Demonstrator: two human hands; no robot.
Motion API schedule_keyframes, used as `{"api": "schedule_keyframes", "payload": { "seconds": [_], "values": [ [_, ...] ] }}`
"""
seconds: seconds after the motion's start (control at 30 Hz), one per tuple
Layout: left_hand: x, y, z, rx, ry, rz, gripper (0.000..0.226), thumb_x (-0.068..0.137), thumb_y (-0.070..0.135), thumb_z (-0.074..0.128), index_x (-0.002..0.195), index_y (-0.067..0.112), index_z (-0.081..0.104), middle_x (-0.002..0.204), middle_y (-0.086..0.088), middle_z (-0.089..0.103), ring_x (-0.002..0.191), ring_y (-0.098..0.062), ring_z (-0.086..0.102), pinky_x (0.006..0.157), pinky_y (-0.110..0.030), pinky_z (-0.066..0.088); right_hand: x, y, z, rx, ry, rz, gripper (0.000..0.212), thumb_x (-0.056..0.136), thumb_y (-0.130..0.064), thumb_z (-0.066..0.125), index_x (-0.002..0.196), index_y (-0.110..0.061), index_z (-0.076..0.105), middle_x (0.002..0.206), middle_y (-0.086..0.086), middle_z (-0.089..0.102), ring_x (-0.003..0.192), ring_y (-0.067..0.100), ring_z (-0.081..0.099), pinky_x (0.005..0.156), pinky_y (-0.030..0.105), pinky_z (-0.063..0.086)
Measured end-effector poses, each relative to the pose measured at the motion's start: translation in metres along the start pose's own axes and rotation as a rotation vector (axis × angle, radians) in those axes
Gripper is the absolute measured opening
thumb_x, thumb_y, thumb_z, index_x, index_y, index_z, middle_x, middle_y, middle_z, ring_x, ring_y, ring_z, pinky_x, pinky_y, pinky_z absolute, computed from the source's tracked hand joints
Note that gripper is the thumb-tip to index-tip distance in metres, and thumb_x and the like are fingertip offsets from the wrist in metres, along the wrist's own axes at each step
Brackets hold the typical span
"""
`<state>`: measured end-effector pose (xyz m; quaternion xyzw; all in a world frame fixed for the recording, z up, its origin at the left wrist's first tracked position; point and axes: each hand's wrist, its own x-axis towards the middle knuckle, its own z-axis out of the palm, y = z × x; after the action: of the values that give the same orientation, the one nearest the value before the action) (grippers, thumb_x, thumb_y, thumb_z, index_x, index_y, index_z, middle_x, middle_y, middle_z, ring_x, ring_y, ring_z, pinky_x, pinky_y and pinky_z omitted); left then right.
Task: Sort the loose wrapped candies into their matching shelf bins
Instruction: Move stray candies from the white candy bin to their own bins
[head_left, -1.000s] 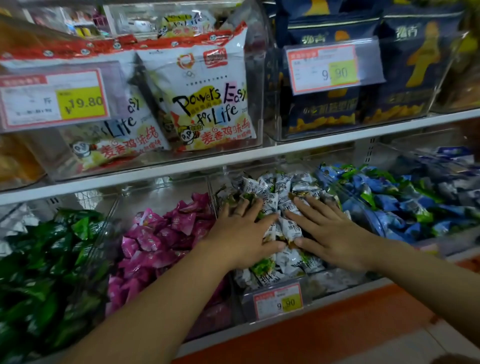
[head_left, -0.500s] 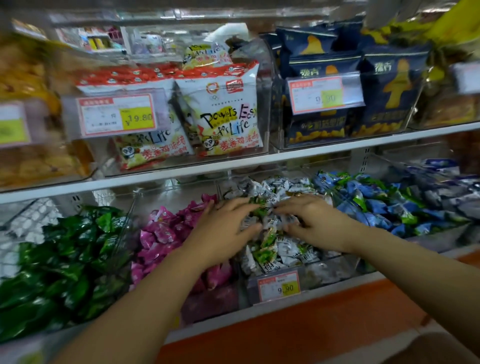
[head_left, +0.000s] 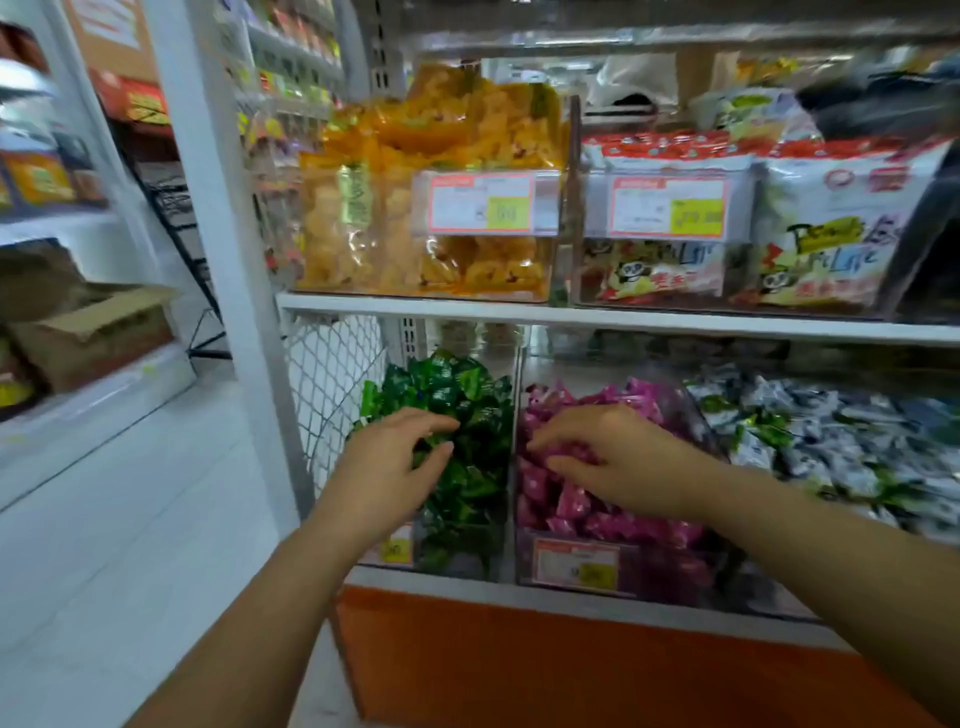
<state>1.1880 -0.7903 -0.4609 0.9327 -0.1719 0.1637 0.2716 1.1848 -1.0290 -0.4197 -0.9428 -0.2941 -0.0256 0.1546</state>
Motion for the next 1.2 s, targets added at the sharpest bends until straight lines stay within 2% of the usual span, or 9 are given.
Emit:
{"api": "schedule_keyframes", "payload": {
  "seconds": [0.17, 0.27, 0.4, 0.57, 0.67, 0.83, 0.93, 1.1, 1.2],
  "values": [
    [-0.023, -0.054, -0.019, -0.089, 0.208, -0.12, 0.026, 0.094, 0.019, 0.055, 0.117, 0.026, 0.064, 0.117, 0.011, 0.055, 0.106, -0.002, 0.048, 0.084, -0.011, 0.034, 0.048, -0.025, 0.02, 0.024, -0.06, -0.062, 0.031, 0.097, -0.024, 0.051, 0.128, -0.025, 0.057, 0.134, -0.007, 0.054, 0.117, 0.007, 0.05, 0.096, 0.017, 0.039],
    [-0.029, -0.073, -0.021, -0.127, 0.229, -0.16, 0.027, 0.093, 0.014, 0.055, 0.117, 0.026, 0.063, 0.123, 0.014, 0.049, 0.112, 0.002, 0.042, 0.088, 0.004, 0.021, 0.076, -0.032, 0.03, 0.017, -0.058, -0.078, 0.032, 0.097, -0.024, 0.051, 0.128, -0.027, 0.057, 0.135, -0.008, 0.053, 0.117, 0.005, 0.05, 0.082, 0.001, 0.033],
    [-0.031, -0.088, -0.022, -0.144, 0.173, -0.158, 0.031, 0.095, 0.015, 0.053, 0.119, 0.032, 0.06, 0.129, 0.02, 0.042, 0.118, 0.005, 0.037, 0.098, -0.008, 0.026, 0.109, -0.047, 0.047, 0.094, -0.093, -0.142, 0.035, 0.095, -0.024, 0.055, 0.13, -0.029, 0.055, 0.138, -0.009, 0.05, 0.122, 0.004, 0.045, 0.079, -0.006, 0.03],
    [-0.03, -0.094, -0.027, -0.191, 0.223, -0.183, 0.035, 0.093, 0.008, 0.053, 0.116, 0.033, 0.061, 0.123, 0.023, 0.048, 0.112, 0.005, 0.046, 0.087, 0.004, 0.032, 0.147, -0.072, 0.084, -0.085, -0.229, -0.353, 0.046, 0.09, -0.037, 0.061, 0.134, -0.035, 0.05, 0.155, -0.005, 0.025, 0.142, 0.014, 0.014, 0.115, 0.03, 0.013],
    [-0.03, -0.094, -0.025, -0.181, 0.245, -0.217, 0.034, 0.094, 0.008, 0.052, 0.113, 0.032, 0.064, 0.112, 0.025, 0.053, 0.102, 0.007, 0.05, 0.085, 0.003, 0.034, 0.163, -0.066, 0.099, -0.32, -0.339, -0.394, 0.046, 0.085, -0.047, 0.063, 0.129, -0.041, 0.052, 0.158, -0.007, 0.012, 0.145, 0.021, -0.003, 0.116, 0.053, 0.012],
    [-0.03, -0.096, -0.022, -0.147, 0.268, -0.229, 0.032, 0.094, 0.009, 0.052, 0.112, 0.031, 0.066, 0.109, 0.022, 0.06, 0.089, 0.013, 0.056, 0.077, 0.004, 0.034, 0.175, -0.045, 0.08, -0.328, -0.306, -0.398, 0.024, 0.083, -0.041, 0.067, 0.105, -0.029, 0.068, 0.142, -0.008, 0.037, 0.127, 0.019, 0.023, 0.096, 0.041, 0.041],
    [-0.03, -0.097, -0.02, -0.15, 0.302, -0.238, 0.031, 0.094, 0.007, 0.052, 0.111, 0.028, 0.067, 0.103, 0.017, 0.065, 0.083, 0.01, 0.058, 0.072, 0.001, 0.038, 0.175, -0.022, 0.07, -0.331, -0.27, -0.348, 0.018, 0.087, -0.036, 0.065, 0.096, -0.021, 0.067, 0.129, -0.006, 0.05, 0.116, 0.017, 0.034, 0.094, 0.037, 0.041],
    [-0.03, -0.096, -0.017, -0.184, 0.341, -0.239, 0.03, 0.093, 0.007, 0.053, 0.108, 0.028, 0.067, 0.093, 0.003, 0.069, 0.078, -0.011, 0.062, 0.069, -0.014, 0.045, 0.165, 0.001, 0.061, -0.223, -0.151, -0.23, 0.018, 0.088, -0.025, 0.065, 0.098, -0.011, 0.068, 0.132, -0.005, 0.055, 0.117, 0.015, 0.048, 0.095, 0.027, 0.037],
    [-0.029, -0.095, -0.017, -0.19, 0.341, -0.249, 0.029, 0.094, 0.006, 0.053, 0.108, 0.026, 0.067, 0.095, 0.003, 0.07, 0.081, -0.011, 0.061, 0.073, -0.014, 0.045, 0.165, 0.008, 0.061, -0.193, 0.033, -0.181, 0.011, 0.087, -0.014, 0.064, 0.092, -0.006, 0.068, 0.109, 0.006, 0.065, 0.102, 0.023, 0.058, 0.083, 0.029, 0.043]
  ]
}}
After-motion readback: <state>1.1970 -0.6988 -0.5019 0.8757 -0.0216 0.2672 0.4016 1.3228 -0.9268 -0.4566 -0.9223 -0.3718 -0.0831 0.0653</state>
